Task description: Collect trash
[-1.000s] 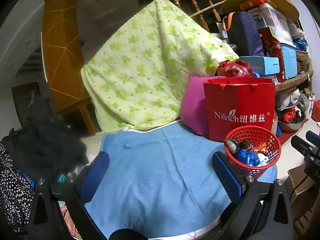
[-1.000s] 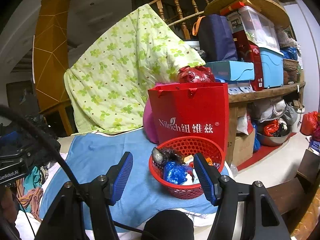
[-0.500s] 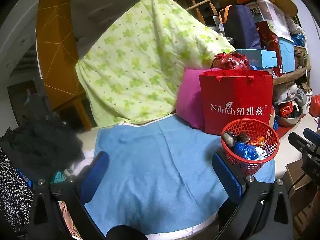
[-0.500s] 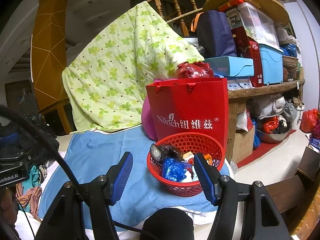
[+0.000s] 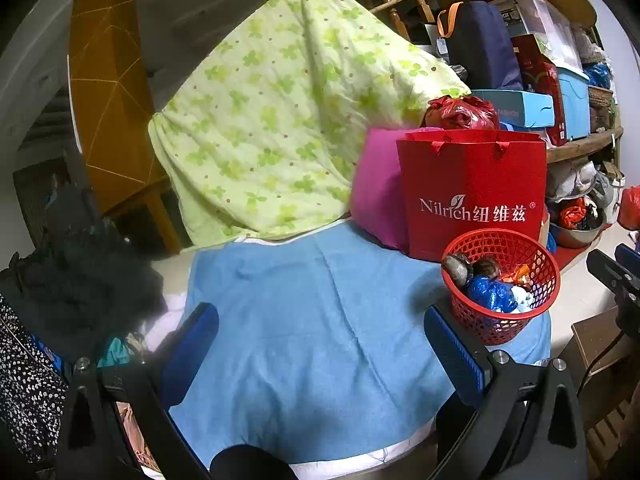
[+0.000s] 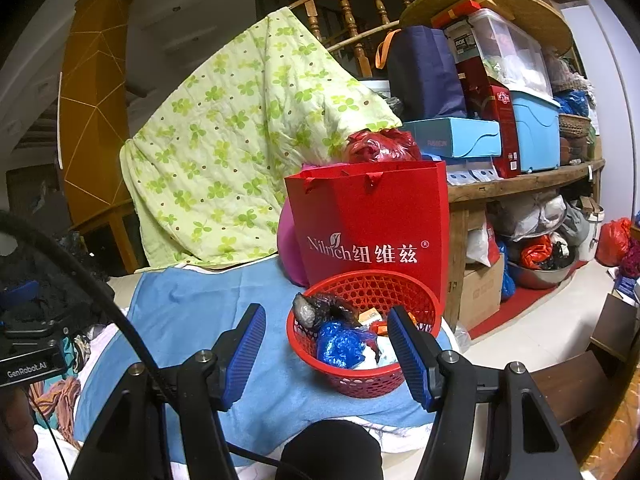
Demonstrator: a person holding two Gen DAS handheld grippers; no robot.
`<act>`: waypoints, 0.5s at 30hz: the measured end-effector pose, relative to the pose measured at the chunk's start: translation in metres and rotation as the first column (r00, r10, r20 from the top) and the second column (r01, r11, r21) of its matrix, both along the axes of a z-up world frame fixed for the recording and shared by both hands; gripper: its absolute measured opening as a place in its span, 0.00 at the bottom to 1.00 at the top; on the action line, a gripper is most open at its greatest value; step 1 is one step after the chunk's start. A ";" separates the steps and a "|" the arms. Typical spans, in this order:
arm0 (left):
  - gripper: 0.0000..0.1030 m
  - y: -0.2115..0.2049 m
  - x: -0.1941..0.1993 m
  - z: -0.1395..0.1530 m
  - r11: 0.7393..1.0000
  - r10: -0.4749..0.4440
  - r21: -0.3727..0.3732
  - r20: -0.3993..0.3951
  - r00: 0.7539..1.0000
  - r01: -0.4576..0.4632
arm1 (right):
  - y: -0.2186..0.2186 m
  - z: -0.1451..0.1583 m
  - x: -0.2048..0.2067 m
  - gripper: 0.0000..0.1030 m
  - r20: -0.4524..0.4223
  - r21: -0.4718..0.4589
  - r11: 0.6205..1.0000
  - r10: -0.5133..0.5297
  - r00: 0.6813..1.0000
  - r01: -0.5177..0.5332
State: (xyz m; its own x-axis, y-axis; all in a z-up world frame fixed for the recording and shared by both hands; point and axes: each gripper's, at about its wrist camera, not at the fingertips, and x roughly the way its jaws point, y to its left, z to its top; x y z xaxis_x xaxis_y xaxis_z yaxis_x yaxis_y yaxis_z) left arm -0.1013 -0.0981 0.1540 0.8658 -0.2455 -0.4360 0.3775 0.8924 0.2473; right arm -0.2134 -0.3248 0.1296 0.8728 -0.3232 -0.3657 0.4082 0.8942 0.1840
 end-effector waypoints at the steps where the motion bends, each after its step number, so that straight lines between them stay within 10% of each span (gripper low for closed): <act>1: 0.99 0.000 0.000 0.000 1.000 0.002 0.001 -0.001 1.000 -0.002 | 0.000 0.000 0.000 0.65 0.000 0.000 1.000 0.000 1.000 0.000; 15: 0.99 0.002 0.007 -0.005 1.000 0.020 -0.003 -0.021 1.000 -0.020 | 0.005 -0.001 0.003 0.65 -0.006 -0.006 1.000 0.004 1.000 -0.004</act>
State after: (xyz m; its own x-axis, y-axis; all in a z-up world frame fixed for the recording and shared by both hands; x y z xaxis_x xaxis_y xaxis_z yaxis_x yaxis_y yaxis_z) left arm -0.0945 -0.0964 0.1489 0.8612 -0.2293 -0.4535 0.3645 0.9006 0.2367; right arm -0.2109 -0.3200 0.1288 0.8718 -0.3218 -0.3694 0.4058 0.8968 0.1765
